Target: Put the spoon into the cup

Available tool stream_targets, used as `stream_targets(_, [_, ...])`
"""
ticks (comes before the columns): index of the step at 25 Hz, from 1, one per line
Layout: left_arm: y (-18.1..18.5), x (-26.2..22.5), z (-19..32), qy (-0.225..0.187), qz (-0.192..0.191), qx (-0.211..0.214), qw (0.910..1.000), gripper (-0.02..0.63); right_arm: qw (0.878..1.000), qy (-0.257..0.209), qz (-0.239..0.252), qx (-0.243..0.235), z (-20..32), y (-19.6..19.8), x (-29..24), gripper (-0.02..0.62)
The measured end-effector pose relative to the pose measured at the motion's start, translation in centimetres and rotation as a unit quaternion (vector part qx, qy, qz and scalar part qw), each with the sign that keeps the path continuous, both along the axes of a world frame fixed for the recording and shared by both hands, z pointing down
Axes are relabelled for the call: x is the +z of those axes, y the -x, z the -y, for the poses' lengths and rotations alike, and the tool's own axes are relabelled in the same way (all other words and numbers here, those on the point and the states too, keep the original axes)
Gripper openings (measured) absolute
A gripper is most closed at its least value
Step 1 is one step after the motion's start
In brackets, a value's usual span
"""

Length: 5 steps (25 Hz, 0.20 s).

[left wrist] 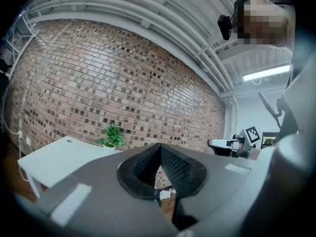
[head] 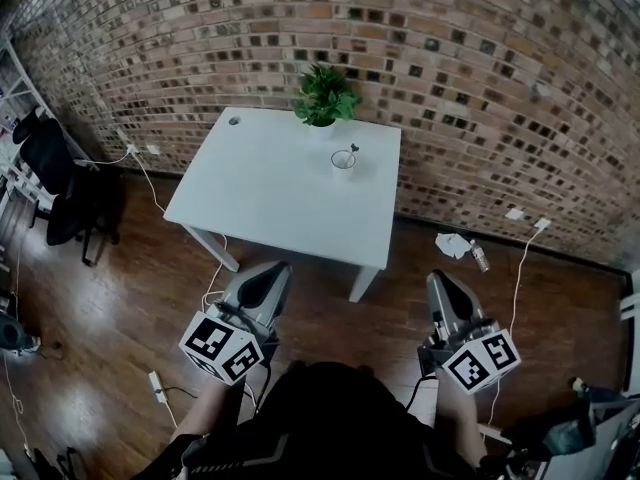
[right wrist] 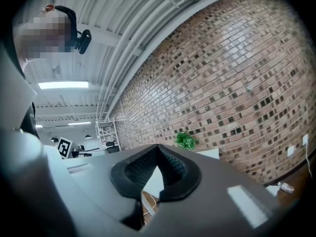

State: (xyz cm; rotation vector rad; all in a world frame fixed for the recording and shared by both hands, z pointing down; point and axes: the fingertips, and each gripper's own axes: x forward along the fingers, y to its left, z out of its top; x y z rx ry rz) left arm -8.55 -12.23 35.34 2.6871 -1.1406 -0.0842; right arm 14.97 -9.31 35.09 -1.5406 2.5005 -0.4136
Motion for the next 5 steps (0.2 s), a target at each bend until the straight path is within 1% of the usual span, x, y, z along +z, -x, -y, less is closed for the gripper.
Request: stream_targets(5, [1.1, -0.3, -1.0, -0.004, -0.001, 0.000, 1.0000, -0.008, 1.000, 0.000, -0.005, 0.012, -1.5, 0.8, 0.0, 0.006])
